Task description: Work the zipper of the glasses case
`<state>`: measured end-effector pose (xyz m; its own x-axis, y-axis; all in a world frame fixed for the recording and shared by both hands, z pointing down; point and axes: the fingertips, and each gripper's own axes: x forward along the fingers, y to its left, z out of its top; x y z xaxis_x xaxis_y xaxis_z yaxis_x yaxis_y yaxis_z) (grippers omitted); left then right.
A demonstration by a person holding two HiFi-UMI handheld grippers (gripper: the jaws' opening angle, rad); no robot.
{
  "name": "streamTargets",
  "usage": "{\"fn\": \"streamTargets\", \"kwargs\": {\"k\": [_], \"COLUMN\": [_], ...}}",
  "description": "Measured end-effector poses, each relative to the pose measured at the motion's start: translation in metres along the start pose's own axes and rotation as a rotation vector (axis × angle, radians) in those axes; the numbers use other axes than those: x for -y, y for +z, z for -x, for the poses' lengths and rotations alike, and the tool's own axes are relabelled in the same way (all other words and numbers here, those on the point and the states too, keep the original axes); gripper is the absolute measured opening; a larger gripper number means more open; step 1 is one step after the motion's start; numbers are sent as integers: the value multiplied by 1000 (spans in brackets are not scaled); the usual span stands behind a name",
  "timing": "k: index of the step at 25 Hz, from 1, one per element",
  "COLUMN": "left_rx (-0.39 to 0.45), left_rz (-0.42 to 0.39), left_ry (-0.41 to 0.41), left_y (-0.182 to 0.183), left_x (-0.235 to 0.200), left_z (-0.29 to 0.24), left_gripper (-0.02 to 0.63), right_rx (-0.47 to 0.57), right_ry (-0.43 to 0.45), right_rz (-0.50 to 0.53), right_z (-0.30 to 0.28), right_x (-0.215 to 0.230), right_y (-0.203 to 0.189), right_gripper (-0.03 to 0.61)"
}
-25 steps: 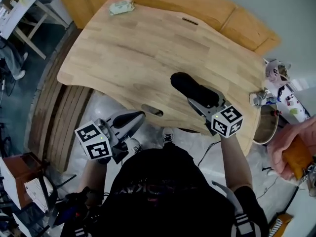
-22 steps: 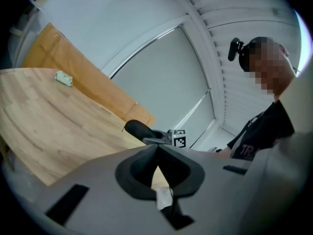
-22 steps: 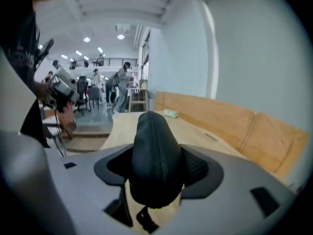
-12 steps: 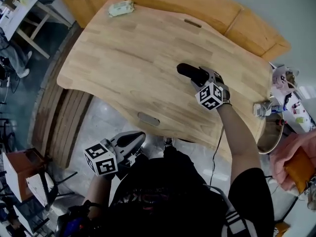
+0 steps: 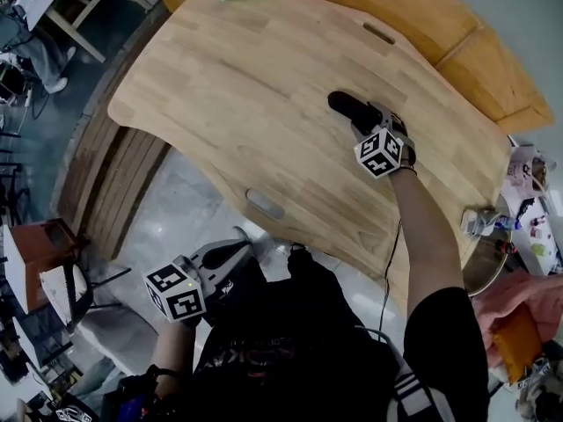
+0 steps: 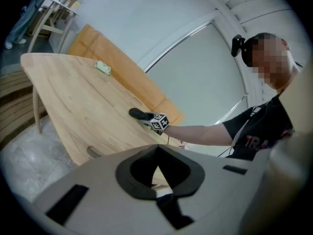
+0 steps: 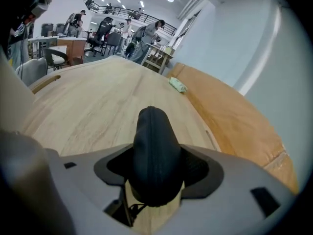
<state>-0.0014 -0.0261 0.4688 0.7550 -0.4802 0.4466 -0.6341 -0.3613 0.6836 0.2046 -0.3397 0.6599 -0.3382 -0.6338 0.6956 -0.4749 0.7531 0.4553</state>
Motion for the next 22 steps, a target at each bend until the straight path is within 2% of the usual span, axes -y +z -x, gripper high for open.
{"fn": "streamTargets", "kwargs": {"k": [3,11,22], "left_rx": [10,11,6], "left_rz": [16,22,-6], "left_ry": [21,17,-22], "left_y": [0,4,9], "left_x": [1,4,13], "left_z": [-5,-12,-20], "left_gripper": [11,11,11], "right_rx": [-16,-20,93], "right_ry": [18,42,38], "right_rz": [58,82,63], "right_z": [-9,-13,33], "right_x": [-8,-19,-26], "right_y": [-7,-7,6], "right_gripper": [290,291,299]}}
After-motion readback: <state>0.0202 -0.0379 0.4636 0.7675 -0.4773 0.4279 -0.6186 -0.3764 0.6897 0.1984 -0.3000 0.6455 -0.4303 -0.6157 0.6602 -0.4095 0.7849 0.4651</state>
